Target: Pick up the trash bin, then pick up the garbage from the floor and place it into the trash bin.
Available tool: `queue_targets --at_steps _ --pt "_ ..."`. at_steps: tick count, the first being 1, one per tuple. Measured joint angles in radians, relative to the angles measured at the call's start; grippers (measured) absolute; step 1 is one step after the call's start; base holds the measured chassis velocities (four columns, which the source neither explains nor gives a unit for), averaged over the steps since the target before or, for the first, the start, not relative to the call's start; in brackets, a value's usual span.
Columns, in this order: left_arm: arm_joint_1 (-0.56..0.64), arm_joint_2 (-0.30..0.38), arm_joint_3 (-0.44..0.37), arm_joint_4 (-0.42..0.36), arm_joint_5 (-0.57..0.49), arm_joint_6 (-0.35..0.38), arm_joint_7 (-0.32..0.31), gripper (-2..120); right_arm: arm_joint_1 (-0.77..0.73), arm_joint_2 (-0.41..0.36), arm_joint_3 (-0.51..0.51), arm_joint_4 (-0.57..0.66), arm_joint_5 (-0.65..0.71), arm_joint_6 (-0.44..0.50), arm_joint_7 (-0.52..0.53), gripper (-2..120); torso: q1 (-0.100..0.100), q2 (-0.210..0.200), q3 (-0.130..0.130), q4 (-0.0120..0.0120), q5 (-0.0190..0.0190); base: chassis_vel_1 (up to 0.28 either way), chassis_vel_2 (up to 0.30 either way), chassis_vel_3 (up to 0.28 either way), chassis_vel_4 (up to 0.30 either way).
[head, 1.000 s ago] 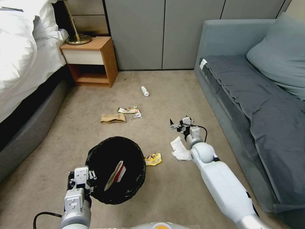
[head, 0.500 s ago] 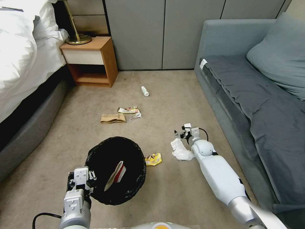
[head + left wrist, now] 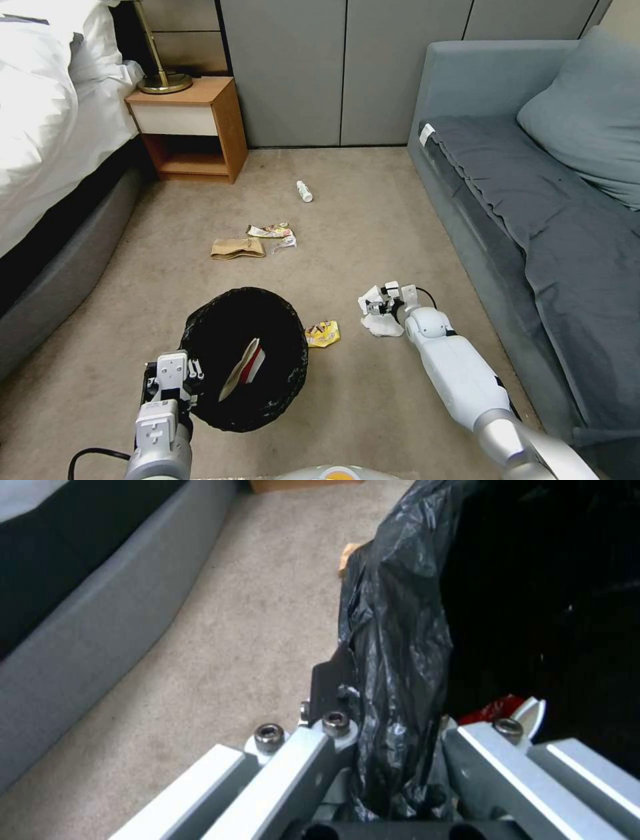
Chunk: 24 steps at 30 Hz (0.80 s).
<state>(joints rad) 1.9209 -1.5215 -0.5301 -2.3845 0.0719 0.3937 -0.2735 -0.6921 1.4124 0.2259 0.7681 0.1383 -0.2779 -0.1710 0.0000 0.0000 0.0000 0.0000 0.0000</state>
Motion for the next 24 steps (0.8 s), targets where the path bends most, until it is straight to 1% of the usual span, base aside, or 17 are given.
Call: queue_targets --at_steps 15,16,17,18,20,21,22,23,24 --pt "0.001 -0.001 0.003 0.003 0.004 -0.002 0.001 1 -0.006 0.008 0.017 -0.060 -0.029 0.021 0.000 100 0.000 0.000 0.000 0.0000 0.0000 0.000 0.000 0.000 0.000" --pt "0.001 -0.001 0.003 0.003 0.004 -0.003 0.001 1 -0.011 0.008 0.018 -0.060 -0.030 0.023 0.001 96 0.000 0.000 0.000 0.0000 0.0000 0.000 0.000 0.000 0.000" --pt "0.001 -0.001 0.003 0.003 0.004 -0.003 0.001 1 -0.011 0.008 0.018 -0.060 -0.030 0.023 0.001 96 0.000 0.000 0.000 0.0000 0.0000 0.000 0.000 0.000 0.000" --pt "0.001 -0.001 0.002 0.003 0.004 -0.003 0.001 1 -0.014 0.008 0.018 -0.060 -0.030 0.024 0.003 93 0.000 0.000 0.000 0.0000 0.0000 0.000 0.000 0.000 0.000" --pt "0.000 -0.001 0.003 0.003 0.004 -0.003 0.001 1 -0.022 0.008 0.019 -0.056 -0.030 0.027 0.005 82 0.000 0.000 0.000 0.0000 0.0000 0.000 0.000 0.000 0.000" --pt "0.000 -0.001 0.003 0.003 0.004 -0.003 0.001 1 -0.022 0.008 0.019 -0.056 -0.030 0.027 0.005 82 0.000 0.000 0.000 0.0000 0.0000 0.000 0.000 0.000 0.000" --pt "0.000 -0.001 0.003 0.003 0.004 -0.003 0.001 1 -0.024 0.008 0.020 -0.055 -0.030 0.028 0.007 78 0.000 0.000 0.000 0.0001 0.0000 0.000 0.000 0.000 0.000" --pt "0.000 -0.001 0.003 0.003 0.004 -0.004 0.001 1 -0.028 0.009 0.021 -0.054 -0.029 0.030 0.008 71 0.000 0.000 0.000 0.0003 0.0000 0.000 0.000 0.000 0.000" --pt "0.000 -0.001 0.003 0.003 0.004 -0.004 0.001 1 -0.028 0.009 0.021 -0.054 -0.029 0.030 0.008 71 0.000 0.000 0.000 0.0003 0.0000 0.000 0.000 0.000 0.000"
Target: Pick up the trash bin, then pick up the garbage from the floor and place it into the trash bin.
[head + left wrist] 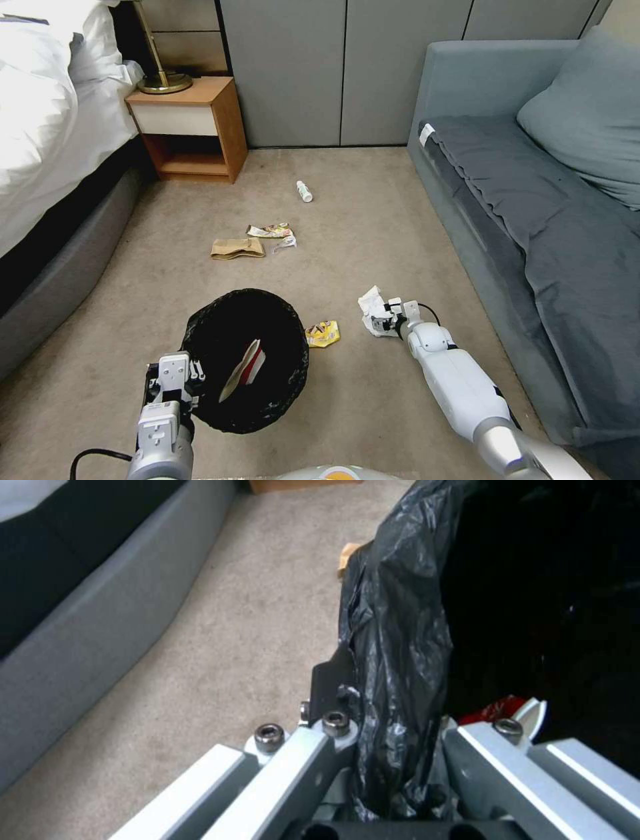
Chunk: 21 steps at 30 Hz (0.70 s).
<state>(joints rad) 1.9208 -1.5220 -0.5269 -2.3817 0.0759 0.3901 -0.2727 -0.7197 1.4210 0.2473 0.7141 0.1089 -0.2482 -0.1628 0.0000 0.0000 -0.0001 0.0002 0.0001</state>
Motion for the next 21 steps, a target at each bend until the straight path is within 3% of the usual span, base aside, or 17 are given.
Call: queue_targets --at_steps 5,14,18,21 --pt "0.000 0.000 0.001 -0.001 0.000 -0.001 0.000 1 -0.017 0.000 0.003 0.006 0.000 0.006 0.004 48 0.000 0.000 0.000 0.0003 0.0000 0.000 0.000 0.000 0.000" --pt "0.000 -0.001 0.003 -0.002 0.001 -0.002 0.000 1 -0.028 0.000 0.005 0.016 0.000 0.007 0.017 22 0.000 0.000 0.000 0.0004 0.0005 0.000 0.000 0.000 0.000" --pt "0.000 -0.001 0.003 -0.003 0.001 -0.003 0.000 1 -0.032 -0.003 0.005 0.023 0.000 0.007 0.025 3 0.000 0.000 0.000 0.0005 0.0003 0.000 0.000 0.000 0.000" --pt "0.000 0.000 0.004 -0.004 0.000 -0.003 0.000 1 -0.041 -0.009 0.006 0.039 0.000 0.008 0.035 0 0.000 0.000 0.000 -0.0003 -0.0003 0.000 0.000 0.000 0.000"
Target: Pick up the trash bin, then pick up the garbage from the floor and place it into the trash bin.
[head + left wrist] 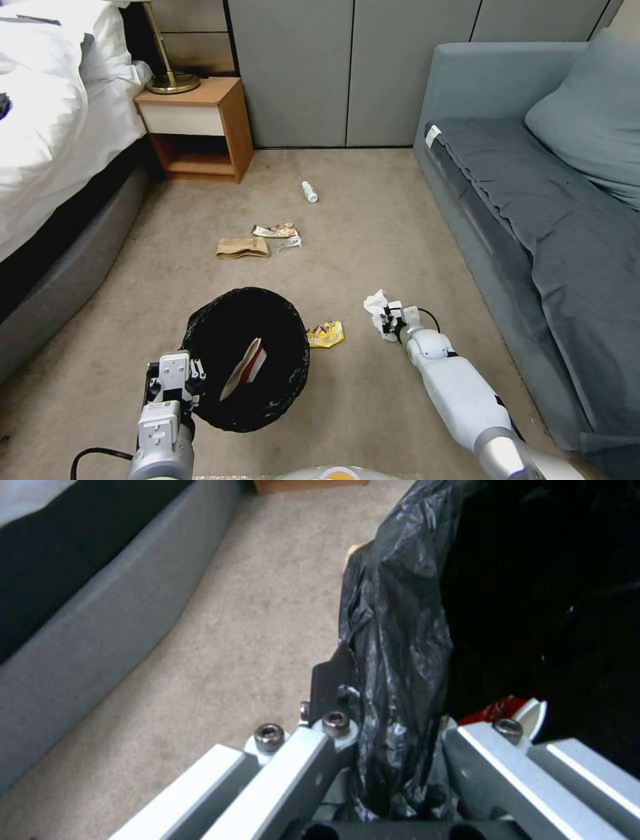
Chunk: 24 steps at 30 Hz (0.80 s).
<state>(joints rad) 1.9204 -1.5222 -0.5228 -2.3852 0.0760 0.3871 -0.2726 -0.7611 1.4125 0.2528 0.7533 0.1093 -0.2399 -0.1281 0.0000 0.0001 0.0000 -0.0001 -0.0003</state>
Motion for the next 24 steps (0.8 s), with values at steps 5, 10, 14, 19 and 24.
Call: queue_targets --at_steps 5,10,14,19,24 --pt "0.000 0.000 0.003 0.000 -0.001 0.000 0.000 1 -0.016 -0.008 -0.003 0.039 0.005 0.001 0.014 0 0.000 0.000 0.000 -0.0011 -0.0003 0.000 0.000 0.000 0.000" --pt "-0.003 0.003 0.004 0.000 -0.006 0.000 0.001 1 -0.048 -0.017 -0.008 0.124 0.022 0.002 0.023 0 0.000 0.000 0.000 -0.0003 0.0001 0.000 0.000 0.000 0.000" --pt "-0.005 0.007 0.002 0.000 -0.014 0.000 0.001 1 -0.085 -0.029 -0.016 0.220 0.050 0.005 0.027 0 0.000 0.000 0.000 -0.0001 0.0001 0.000 0.000 0.000 0.000" --pt "-0.009 0.009 0.003 0.002 -0.020 0.001 0.003 1 -0.182 -0.055 -0.034 0.543 0.162 0.066 0.023 0 0.000 0.000 0.000 0.0000 0.0001 0.000 0.000 0.000 0.000" --pt "-0.009 0.008 0.010 0.008 -0.019 0.002 0.005 1 -0.264 -0.077 -0.058 0.838 0.225 0.199 -0.061 0 0.000 0.000 0.000 -0.0001 0.0002 0.000 0.000 0.000 0.000"
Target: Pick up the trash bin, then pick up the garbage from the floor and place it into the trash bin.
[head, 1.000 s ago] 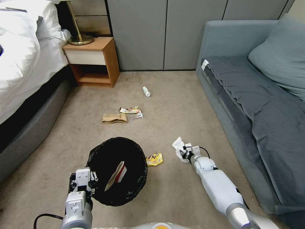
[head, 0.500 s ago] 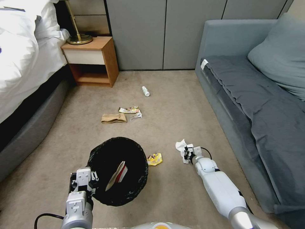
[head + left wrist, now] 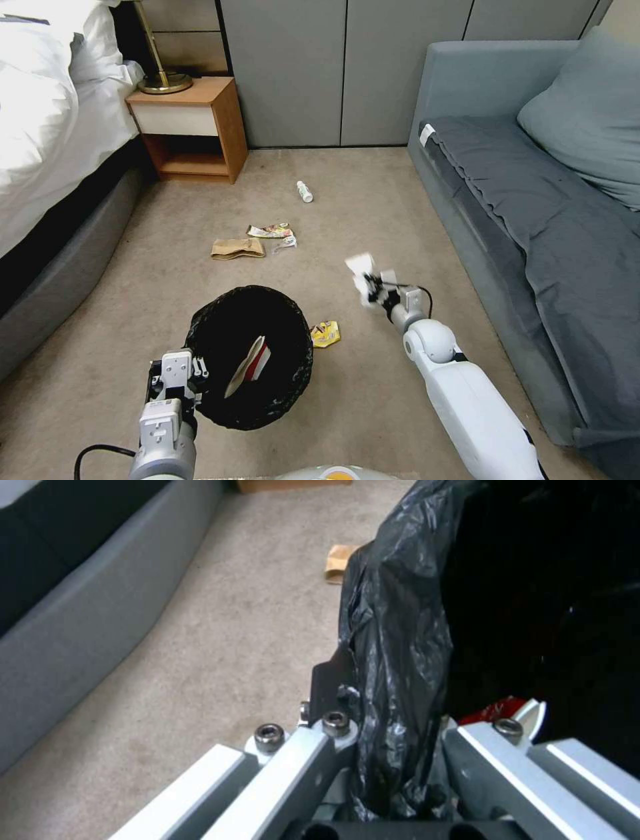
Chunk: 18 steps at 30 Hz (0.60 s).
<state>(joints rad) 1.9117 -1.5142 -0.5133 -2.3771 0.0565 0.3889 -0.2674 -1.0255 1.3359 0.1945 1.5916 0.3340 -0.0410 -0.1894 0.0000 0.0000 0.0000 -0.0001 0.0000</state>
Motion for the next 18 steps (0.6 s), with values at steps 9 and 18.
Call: queue_targets --at_steps 9,18 --pt "-0.002 0.005 0.000 0.001 -0.006 0.000 0.004 1 -0.146 -0.073 -0.084 0.312 -0.003 0.176 -0.212 0 0.000 0.000 0.000 0.0001 0.0000 0.000 0.000 0.000 0.000" --pt "-0.011 0.006 0.001 0.005 -0.012 0.002 0.005 1 -0.277 -0.147 -0.203 0.354 -0.096 0.227 -0.274 0 0.000 0.000 0.000 0.0001 0.0000 0.000 0.000 0.000 0.000"
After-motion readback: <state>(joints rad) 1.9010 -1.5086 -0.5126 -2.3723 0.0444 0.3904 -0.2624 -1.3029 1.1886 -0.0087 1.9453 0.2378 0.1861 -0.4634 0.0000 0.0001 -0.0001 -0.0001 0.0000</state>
